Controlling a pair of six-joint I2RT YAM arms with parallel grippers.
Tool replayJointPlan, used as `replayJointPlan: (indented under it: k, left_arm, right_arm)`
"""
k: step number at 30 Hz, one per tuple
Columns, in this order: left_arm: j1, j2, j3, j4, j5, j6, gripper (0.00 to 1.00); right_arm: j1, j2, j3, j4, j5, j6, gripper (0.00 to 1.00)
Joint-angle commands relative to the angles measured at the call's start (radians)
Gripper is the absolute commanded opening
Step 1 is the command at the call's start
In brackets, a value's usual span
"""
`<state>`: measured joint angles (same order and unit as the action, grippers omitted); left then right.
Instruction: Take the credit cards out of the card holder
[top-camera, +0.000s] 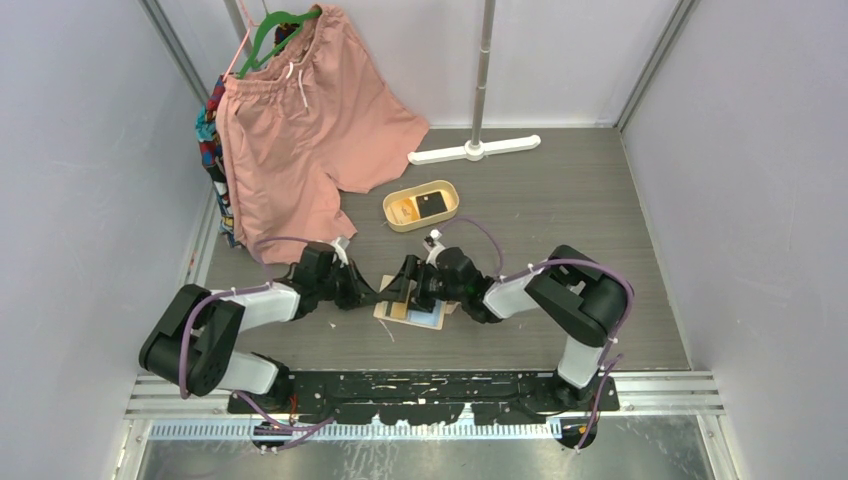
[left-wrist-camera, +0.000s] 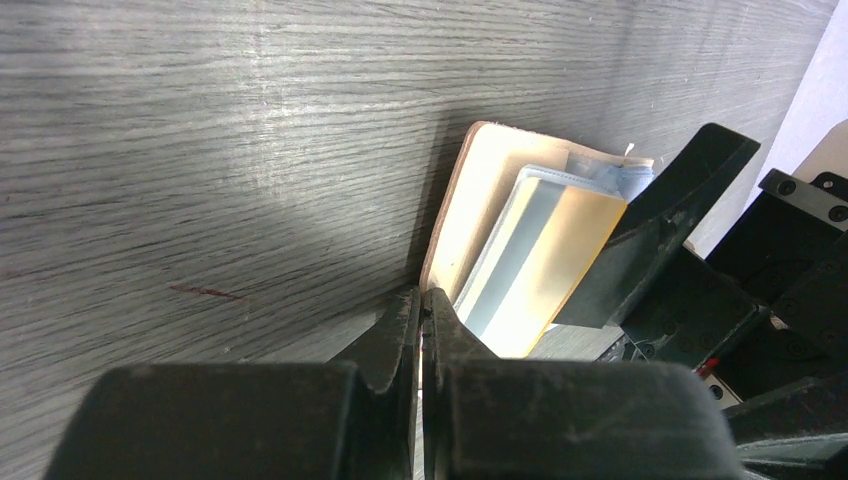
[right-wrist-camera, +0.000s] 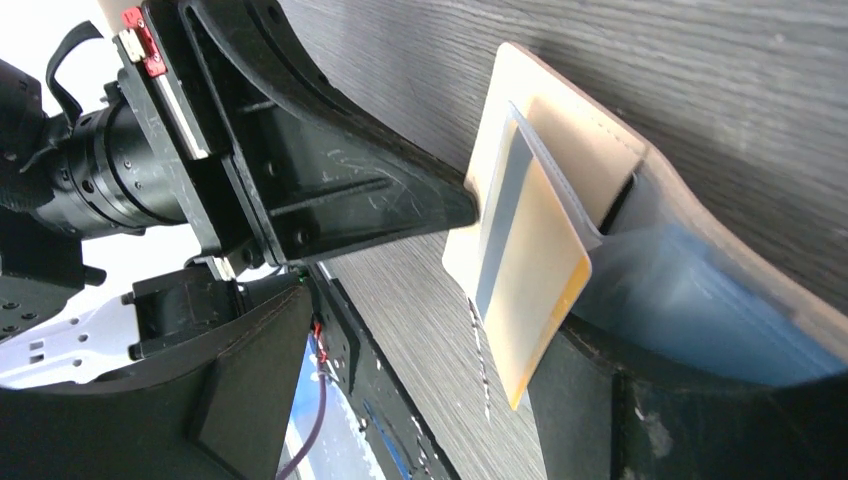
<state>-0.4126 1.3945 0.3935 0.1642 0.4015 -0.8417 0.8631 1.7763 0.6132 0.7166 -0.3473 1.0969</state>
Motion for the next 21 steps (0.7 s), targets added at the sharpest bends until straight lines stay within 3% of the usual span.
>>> replayJointPlan:
  k: [1, 7, 10, 16, 19, 21]
  left_arm:
    - [-0.009, 0.057, -0.04, -0.146, -0.138, 0.041, 0.0]
    - [-0.009, 0.056, -0.04, -0.145, -0.138, 0.041, 0.0]
    - [-0.009, 0.057, -0.039, -0.145, -0.138, 0.041, 0.0]
    - [-0.009, 0.057, -0.04, -0.147, -0.138, 0.041, 0.0]
    - [-0.01, 0.057, -0.04, -0.147, -0.138, 0.041, 0.0]
    - [-0.009, 0.058, -0.039, -0.147, -0.138, 0.041, 0.0]
  right_arm:
    - [-0.016, -0.09, -0.04, -0.03, -0.02, -0.031, 0.79]
    - [-0.029, -0.135, -0.074, -0.095, 0.005, -0.055, 0.78]
    - [-0.034, -0.137, -0.081, -0.119, 0.025, -0.054, 0.73]
    - [-0.039, -0.125, -0.098, -0.11, 0.028, -0.046, 0.3]
    - [-0.044, -0.134, -0.108, -0.113, 0.031, -0.047, 0.21]
    - [-0.046, -0.14, -0.114, -0.116, 0.031, -0.048, 0.2]
